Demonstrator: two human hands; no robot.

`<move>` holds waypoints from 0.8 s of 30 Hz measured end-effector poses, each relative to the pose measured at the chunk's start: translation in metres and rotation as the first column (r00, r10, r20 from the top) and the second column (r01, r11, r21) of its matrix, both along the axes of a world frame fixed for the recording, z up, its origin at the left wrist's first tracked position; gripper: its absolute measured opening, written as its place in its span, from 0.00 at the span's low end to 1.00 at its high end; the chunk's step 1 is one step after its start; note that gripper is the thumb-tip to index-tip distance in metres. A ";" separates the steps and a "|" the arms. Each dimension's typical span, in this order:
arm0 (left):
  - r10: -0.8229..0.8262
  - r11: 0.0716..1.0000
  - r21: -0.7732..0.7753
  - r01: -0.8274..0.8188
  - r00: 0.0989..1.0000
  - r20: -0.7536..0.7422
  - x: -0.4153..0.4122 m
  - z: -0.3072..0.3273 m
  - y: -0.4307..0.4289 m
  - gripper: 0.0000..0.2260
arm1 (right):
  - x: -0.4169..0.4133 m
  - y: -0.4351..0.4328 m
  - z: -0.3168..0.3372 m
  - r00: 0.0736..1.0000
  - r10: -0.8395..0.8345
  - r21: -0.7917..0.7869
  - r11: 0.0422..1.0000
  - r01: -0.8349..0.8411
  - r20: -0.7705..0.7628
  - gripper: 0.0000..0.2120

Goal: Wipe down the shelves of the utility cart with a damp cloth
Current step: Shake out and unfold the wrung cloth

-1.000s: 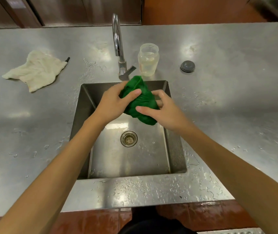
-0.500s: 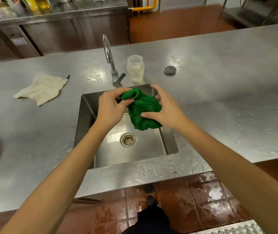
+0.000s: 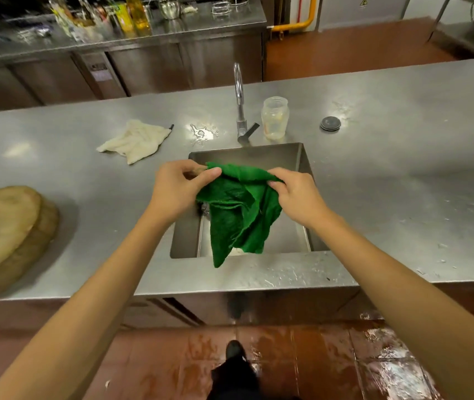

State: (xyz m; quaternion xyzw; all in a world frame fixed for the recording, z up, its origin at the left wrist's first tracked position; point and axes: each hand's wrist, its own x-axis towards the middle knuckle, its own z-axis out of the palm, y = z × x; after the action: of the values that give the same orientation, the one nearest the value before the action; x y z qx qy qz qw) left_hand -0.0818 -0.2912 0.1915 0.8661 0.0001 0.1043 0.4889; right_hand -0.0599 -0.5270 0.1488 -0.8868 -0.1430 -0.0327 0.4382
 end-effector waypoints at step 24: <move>0.020 0.928 -0.351 -0.129 0.954 -0.298 -0.002 -0.023 0.298 0.11 | 0.043 0.213 0.022 0.979 0.019 -0.177 0.983 -0.056 -0.202 0.29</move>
State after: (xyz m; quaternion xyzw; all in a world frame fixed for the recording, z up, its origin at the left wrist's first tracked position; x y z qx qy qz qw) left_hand -0.0841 0.0073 0.1683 0.7649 0.1243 -0.0066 0.6320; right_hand -0.0169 -0.3136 0.1708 -0.9190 -0.1175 0.0778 0.3681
